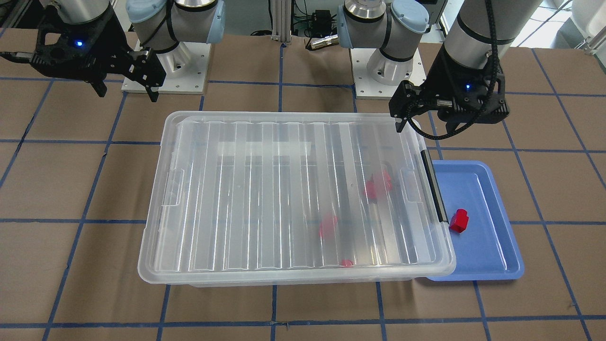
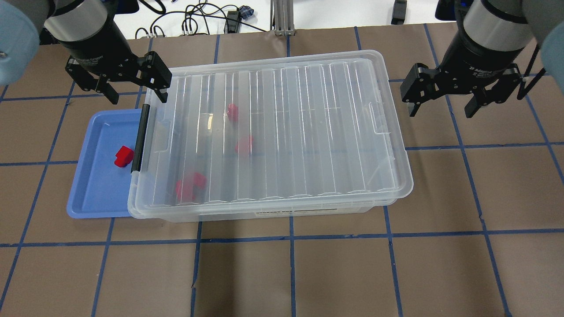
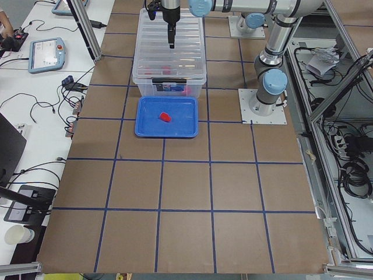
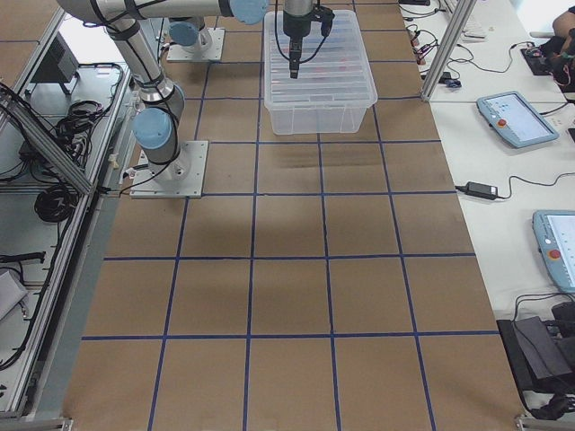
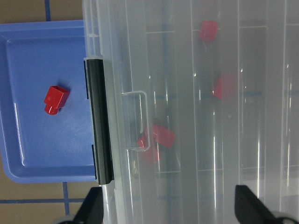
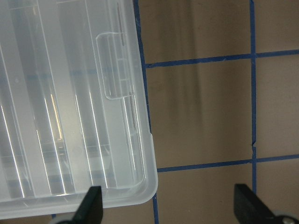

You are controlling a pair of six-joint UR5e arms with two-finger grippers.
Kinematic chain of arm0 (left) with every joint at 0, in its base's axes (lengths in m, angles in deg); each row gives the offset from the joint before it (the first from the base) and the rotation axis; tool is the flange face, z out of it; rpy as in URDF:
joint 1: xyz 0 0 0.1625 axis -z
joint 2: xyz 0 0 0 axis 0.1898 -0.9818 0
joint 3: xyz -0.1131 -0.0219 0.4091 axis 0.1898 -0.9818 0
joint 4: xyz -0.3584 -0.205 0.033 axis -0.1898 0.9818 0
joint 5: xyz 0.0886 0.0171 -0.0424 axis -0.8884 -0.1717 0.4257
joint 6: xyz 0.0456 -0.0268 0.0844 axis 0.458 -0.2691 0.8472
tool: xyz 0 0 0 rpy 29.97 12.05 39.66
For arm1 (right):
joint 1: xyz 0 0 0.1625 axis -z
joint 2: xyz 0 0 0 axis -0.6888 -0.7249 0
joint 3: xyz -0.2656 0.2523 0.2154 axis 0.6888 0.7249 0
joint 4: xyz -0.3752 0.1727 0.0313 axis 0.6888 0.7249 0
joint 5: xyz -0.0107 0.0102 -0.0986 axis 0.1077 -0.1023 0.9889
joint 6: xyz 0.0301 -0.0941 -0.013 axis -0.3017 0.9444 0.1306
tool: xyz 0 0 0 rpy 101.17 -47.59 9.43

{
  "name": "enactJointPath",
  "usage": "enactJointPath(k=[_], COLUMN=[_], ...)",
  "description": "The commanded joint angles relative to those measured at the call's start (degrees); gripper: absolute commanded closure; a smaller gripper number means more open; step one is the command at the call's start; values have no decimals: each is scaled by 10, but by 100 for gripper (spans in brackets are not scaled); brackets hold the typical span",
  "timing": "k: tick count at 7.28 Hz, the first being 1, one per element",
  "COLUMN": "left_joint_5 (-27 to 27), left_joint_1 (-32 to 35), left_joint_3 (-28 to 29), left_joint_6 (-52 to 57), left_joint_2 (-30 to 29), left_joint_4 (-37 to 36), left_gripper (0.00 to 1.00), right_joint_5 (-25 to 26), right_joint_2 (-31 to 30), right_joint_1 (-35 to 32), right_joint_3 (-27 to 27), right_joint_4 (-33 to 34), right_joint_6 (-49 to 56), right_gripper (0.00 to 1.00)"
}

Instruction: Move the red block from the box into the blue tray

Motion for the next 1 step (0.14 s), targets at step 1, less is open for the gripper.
enactJointPath(k=[1], left_joint_5=[0], left_joint_1=[1], left_joint_3=[0], left_joint_6=[0], left_joint_2=[-1], left_joint_4=[0], left_gripper=[0], right_joint_5=[1], right_joint_2=[-7], right_joint_1=[0], right_joint_3=[-4], right_joint_4=[1], right_joint_6=[0], right_gripper=[0])
